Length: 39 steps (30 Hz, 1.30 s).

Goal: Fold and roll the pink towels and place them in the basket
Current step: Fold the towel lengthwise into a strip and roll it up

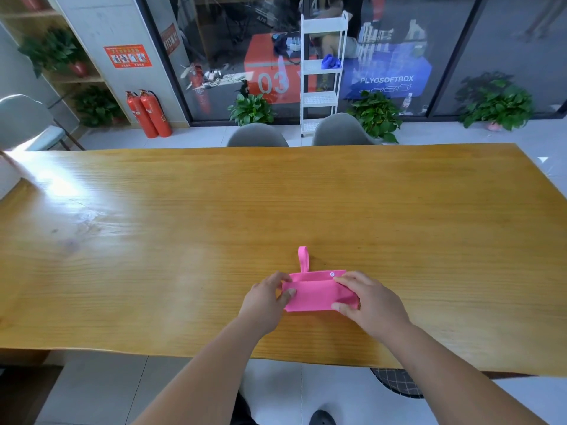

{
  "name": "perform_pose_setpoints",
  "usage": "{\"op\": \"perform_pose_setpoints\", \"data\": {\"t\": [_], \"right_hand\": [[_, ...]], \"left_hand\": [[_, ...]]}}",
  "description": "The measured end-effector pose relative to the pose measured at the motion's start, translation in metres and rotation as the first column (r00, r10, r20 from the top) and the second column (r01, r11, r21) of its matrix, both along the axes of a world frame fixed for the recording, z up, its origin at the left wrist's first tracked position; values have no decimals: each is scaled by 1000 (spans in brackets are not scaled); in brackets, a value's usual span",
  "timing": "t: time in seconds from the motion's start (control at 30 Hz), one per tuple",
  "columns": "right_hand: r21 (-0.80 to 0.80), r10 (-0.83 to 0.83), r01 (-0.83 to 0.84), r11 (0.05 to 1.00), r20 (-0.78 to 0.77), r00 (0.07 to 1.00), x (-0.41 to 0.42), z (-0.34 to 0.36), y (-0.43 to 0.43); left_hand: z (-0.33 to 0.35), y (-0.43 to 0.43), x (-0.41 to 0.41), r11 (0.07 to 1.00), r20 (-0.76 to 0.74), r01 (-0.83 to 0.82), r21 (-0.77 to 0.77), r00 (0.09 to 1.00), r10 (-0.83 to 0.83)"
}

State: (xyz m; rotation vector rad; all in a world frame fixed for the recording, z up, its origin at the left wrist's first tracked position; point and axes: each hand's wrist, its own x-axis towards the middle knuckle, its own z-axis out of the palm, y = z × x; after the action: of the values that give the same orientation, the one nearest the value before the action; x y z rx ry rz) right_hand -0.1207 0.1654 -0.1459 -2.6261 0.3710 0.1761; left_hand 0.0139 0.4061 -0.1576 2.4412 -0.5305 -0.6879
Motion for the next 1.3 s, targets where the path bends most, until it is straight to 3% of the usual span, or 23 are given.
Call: {"op": "perform_pose_setpoints", "data": {"t": [0.23, 0.43, 0.57, 0.67, 0.8, 0.97, 1.13, 1.3], "right_hand": [[50, 88, -80, 996, -203, 975, 5, -2, -16], [-89, 106, -101, 991, 55, 993, 0, 0, 8], [-111, 85, -80, 991, 43, 995, -2, -3, 11], [-87, 47, -45, 995, 24, 999, 4, -1, 11], [83, -108, 108, 991, -8, 994, 3, -1, 21], [116, -243, 239, 964, 24, 970, -3, -1, 52], [137, -154, 147, 980, 37, 987, -1, -8, 79], [306, -94, 91, 948, -5, 996, 0, -7, 75]], "left_hand": [[14, 1, 0, 986, -41, 54, 158, 998, -48], [10, -7, -14, 988, 228, -111, 110, 970, 84], [7, -7, -24, 988, 302, -145, 53, 946, 123], [5, -5, -34, 983, 254, -182, 23, 952, 170], [5, -14, -43, 943, 93, -326, 70, 943, 319], [13, -31, -43, 907, -173, -414, -72, 901, 397], [14, -38, -26, 949, -86, -315, -6, 946, 314], [19, -24, 0, 990, -41, -124, 71, 991, 127]]}}
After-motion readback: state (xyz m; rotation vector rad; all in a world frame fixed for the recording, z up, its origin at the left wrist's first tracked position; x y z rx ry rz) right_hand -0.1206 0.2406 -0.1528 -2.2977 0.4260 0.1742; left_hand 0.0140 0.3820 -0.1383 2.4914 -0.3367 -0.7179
